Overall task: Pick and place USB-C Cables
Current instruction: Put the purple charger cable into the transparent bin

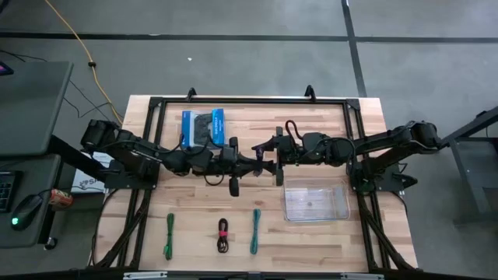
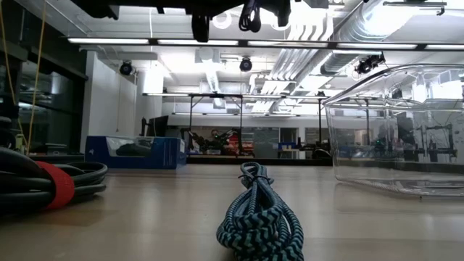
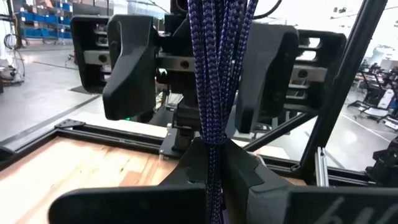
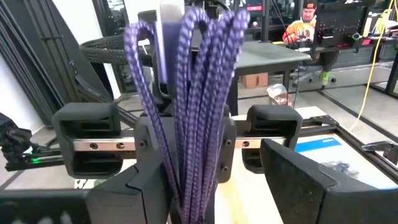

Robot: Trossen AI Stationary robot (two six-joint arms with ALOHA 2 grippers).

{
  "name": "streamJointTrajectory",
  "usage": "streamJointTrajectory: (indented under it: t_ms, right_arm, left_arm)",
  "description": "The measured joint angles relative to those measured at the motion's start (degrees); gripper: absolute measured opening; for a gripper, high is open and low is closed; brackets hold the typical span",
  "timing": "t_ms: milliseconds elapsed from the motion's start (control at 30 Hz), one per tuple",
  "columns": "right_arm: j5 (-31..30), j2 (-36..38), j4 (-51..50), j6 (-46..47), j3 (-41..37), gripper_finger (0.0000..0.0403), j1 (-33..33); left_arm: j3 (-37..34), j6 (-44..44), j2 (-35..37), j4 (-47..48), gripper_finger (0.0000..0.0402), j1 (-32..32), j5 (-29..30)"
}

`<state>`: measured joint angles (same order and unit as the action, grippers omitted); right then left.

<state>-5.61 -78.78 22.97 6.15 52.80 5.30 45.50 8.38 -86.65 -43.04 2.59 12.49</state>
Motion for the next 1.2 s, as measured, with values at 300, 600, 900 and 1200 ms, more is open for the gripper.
streamJointTrajectory:
  t_ms: [300, 600, 900, 1200]
  right_arm:
    - [0.0, 0.0, -0.9, 1.4, 0.0, 0.0169, 0.0]
    - [0.3, 0.0, -1.1, 1.4, 0.0, 0.0020, 0.1]
    - [1.6, 0.0, -1.6, 1.9, 0.0, 0.0023, 0.0]
    - [1.7, 0.0, -2.2, 1.6, 0.0, 0.0020, 0.0]
  left_arm:
    - [0.0, 0.0, 0.0, 0.5, 0.0000, 0.0, 0.2]
    - [0.0, 0.0, 0.0, 0.8, 0.0001, -0.1, 0.6]
    - [0.0, 0.0, 0.0, 0.9, 0.0001, 0.0, 0.2]
    - [-0.1, -0.4, 0.0, 1.5, 0.0011, 0.0, 0.1]
